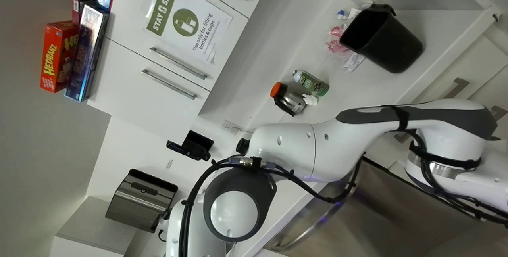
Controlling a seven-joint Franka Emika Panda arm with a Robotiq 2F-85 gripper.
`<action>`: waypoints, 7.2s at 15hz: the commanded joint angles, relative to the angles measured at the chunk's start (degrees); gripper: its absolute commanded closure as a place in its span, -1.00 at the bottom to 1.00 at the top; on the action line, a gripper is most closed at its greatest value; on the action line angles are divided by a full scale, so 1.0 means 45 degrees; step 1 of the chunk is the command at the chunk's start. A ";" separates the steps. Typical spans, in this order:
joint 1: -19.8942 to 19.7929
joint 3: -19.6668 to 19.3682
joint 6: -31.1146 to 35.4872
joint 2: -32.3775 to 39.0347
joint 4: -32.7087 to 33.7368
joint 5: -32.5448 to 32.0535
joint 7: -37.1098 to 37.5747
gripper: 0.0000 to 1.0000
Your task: Open the topmost drawer, remove the white object from the drawer and place it on the counter, close the open drawer
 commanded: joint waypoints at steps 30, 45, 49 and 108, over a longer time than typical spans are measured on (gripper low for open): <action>-0.3777 -0.2576 -0.3444 -0.0152 -0.1316 -0.2846 -0.0081 0.91; -0.2222 -0.4288 -0.0427 -0.5828 -0.4832 -0.6888 0.0447 -1.00; -0.1499 -0.4166 0.1767 -0.8168 -0.6428 -0.6878 0.0028 -1.00; 0.0668 0.1948 1.4859 -0.4494 -0.3893 -2.1101 0.5024 -1.00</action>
